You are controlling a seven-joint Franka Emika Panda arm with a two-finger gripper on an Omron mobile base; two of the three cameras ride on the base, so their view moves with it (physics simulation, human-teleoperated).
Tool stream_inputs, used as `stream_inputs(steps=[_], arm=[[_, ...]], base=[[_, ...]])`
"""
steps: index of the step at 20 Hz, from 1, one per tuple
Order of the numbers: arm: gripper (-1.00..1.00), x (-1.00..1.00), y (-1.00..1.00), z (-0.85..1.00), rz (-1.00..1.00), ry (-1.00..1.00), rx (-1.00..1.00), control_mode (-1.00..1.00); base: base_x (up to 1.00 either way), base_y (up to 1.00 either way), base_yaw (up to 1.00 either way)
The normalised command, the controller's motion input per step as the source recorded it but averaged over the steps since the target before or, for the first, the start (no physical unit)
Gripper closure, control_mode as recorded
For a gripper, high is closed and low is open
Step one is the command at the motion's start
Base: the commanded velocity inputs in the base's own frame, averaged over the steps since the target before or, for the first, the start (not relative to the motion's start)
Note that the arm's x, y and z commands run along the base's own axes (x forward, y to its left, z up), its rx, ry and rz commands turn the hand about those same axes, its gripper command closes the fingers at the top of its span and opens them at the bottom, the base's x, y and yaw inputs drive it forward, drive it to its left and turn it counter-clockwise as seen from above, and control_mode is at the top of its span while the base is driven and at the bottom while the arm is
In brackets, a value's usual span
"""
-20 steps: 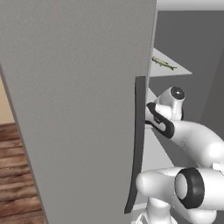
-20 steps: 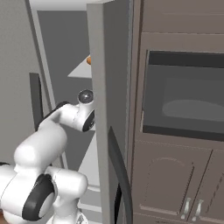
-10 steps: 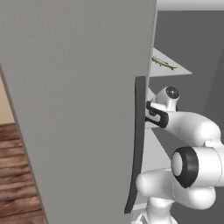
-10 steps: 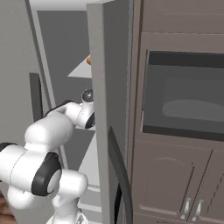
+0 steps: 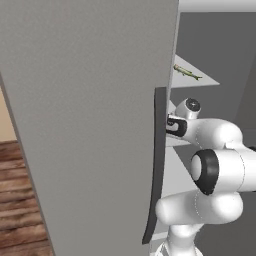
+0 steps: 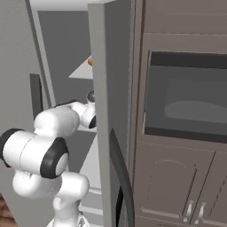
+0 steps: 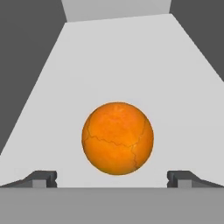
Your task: Take the tangerine, orange, and fish from the freezer and place them in the bowl on the counter.
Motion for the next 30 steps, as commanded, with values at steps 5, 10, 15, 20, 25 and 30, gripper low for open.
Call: stream_inputs(steps=[5,10,15,20,25,30], arm=[[-1.00,0.22,0.00,-0.22,0.00,0.00,0.00,-1.00],[-1.00,0.22,-0.02,-0.18,0.00,0.00,0.00,-1.00],[-1.00,0.23,-0.02,-0.13,0.00,0.00,0.00,-1.00],[1.00,0.13,0.00,-0.05,0.00,0.00,0.00,-1.00],[1.00,-0.71,-0.15,0.00,0.00,0.00,0.00,-1.00],[1.00,-0.98,-0.08,0.15,0.00,-0.03,0.00,-1.00]], base=[[0.00,0.00,0.00],[0.00,0.00,0.00],[0.00,0.00,0.00],[0.00,0.00,0.00],[0.00,0.00,0.00],[0.00,0.00,0.00]])
